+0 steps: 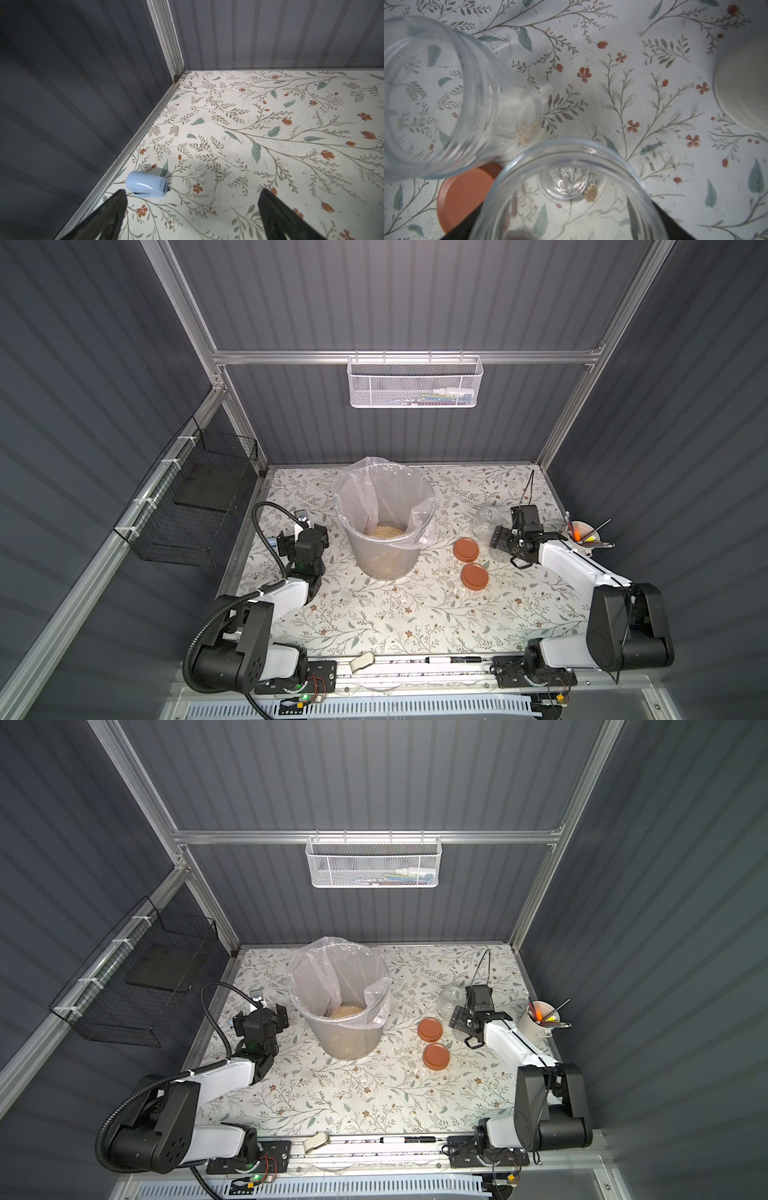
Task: Empty expired oatmeal from jars
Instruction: Place the jar at the center of the board, then reset both arms
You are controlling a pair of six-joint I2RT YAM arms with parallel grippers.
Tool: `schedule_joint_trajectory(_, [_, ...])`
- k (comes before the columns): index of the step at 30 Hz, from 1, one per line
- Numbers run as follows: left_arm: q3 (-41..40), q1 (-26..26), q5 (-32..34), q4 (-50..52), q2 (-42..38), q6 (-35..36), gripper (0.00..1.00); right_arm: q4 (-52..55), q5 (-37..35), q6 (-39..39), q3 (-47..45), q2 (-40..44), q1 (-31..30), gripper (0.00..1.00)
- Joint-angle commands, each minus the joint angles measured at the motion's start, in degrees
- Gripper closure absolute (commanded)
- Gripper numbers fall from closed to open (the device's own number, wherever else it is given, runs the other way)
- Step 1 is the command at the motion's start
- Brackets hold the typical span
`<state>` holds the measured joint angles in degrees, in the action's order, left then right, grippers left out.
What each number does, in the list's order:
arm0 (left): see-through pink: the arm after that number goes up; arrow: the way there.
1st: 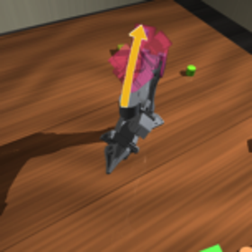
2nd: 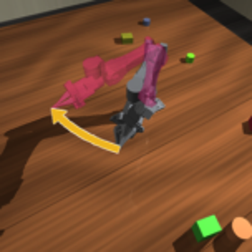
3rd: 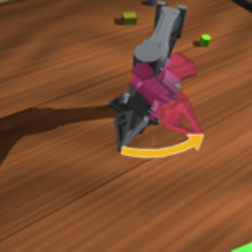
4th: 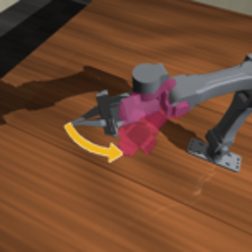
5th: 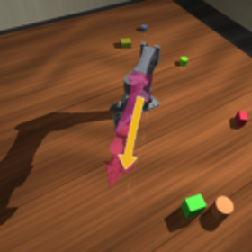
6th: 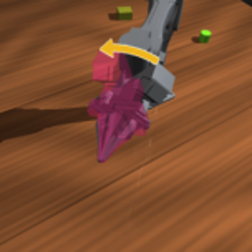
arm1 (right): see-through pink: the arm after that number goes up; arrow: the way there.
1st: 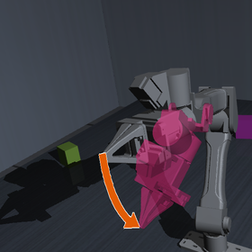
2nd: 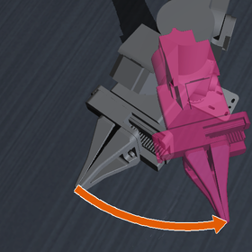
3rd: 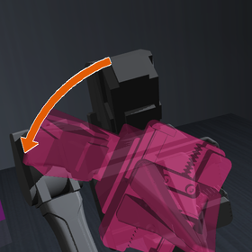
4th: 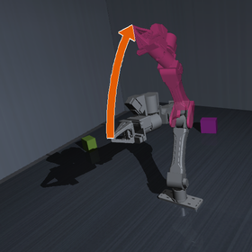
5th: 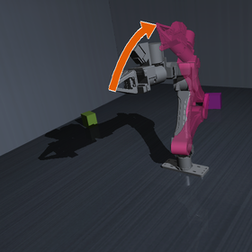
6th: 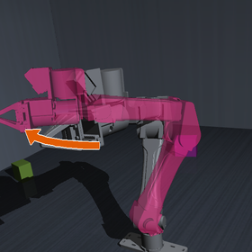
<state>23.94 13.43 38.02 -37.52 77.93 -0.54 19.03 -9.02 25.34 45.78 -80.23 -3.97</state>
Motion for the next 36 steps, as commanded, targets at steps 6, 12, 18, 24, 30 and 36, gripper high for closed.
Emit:
schedule_joint_trajectory(6, [-2.2, -0.3, -1.4, -6.9, 2.1, 1.0, 0.0, 5.3, 1.3, -0.6, 4.6, 2.1, -0.2, 0.01])
schedule_joint_trajectory(12, [-4.2, -0.3, -4.9, -13.7, 4.9, 1.9, 0.0, 8.3, -0.4, -2.3, 6.7, 6.4, 0.1, 0.01])
schedule_joint_trajectory(18, [-5.7, -0.5, -7.1, -24.2, 11.5, 4.0, 0.0, -8.8, -6.3, -8.9, -1.4, 13.7, 3.3, 0.01])
schedule_joint_trajectory(24, [-6.7, -1.3, -8.4, -34.3, 19.3, 4.4, 0.0, -34.4, -6.9, -14.5, -12.6, 13.8, 7.7, 0.01])
schedule_joint_trajectory(30, [-7.0, -1.4, -9.5, -37.6, 22.1, 4.8, 0.0, -47.2, -5.1, -16.0, -18.1, 9.2, 10.2, 0.01])
schedule_joint_trajectory(36, [-4.4, -1.5, -10.7, -31.7, 21.5, 5.0, 0.0, -59.2, -1.1, -15.3, -24.2, 6.1, 11.0, 0.01])
